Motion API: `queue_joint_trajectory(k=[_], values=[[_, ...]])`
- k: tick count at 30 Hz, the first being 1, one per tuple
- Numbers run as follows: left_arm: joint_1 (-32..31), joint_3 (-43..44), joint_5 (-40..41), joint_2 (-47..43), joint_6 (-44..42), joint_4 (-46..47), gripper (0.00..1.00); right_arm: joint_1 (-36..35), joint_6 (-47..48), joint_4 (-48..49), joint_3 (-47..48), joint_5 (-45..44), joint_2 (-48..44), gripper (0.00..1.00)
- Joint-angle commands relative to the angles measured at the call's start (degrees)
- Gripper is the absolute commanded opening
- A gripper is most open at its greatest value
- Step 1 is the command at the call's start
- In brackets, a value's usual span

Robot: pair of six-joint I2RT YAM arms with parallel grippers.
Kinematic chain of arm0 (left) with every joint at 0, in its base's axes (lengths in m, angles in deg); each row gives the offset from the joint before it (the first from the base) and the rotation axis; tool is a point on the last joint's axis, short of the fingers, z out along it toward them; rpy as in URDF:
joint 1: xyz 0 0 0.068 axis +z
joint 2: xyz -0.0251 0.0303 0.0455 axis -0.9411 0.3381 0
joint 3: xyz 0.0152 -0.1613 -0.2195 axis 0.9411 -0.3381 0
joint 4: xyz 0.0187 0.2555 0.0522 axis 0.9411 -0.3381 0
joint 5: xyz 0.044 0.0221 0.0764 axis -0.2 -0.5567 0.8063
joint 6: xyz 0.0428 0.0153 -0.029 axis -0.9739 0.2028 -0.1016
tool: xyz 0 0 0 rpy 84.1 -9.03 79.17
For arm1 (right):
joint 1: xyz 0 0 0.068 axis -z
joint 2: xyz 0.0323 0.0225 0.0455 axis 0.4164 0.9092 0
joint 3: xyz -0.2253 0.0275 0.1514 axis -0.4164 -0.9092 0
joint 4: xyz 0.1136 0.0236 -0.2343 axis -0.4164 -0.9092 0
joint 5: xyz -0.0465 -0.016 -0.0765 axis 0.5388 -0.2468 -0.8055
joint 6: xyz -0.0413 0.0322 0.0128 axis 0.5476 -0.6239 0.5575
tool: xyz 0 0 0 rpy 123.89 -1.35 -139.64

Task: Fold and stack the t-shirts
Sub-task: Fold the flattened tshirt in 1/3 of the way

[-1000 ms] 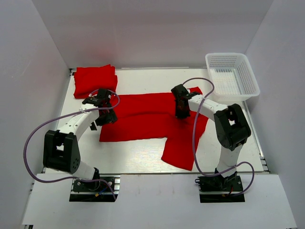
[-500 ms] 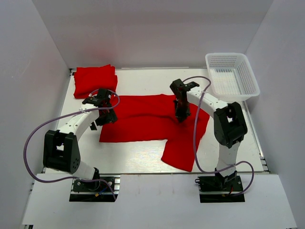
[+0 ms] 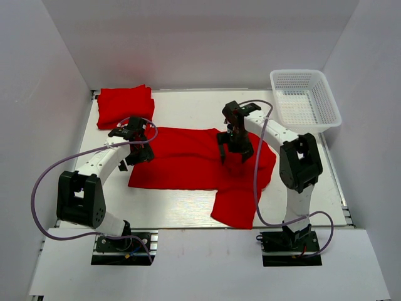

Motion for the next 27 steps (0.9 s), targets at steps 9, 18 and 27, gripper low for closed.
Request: queue_joint_trajectory(k=[9,18,27], values=[[-0.2,2.5,-0.3,-1.3,-0.2,-1.0,1.00,0.0,1.2,6.4,-15.9,-9.6,-21.0,0.90],[-0.2,1.9,-0.9,-0.8,-0.2,0.6,1.00,0.3,-3.0,20.7,-28.9,-13.6,-25.0,0.76],[-0.2,2.4,-0.9,-0.2,-0.7,1.2,1.00,0.2,-4.5,31.5,-28.7,-16.8,-16.7,0.65]])
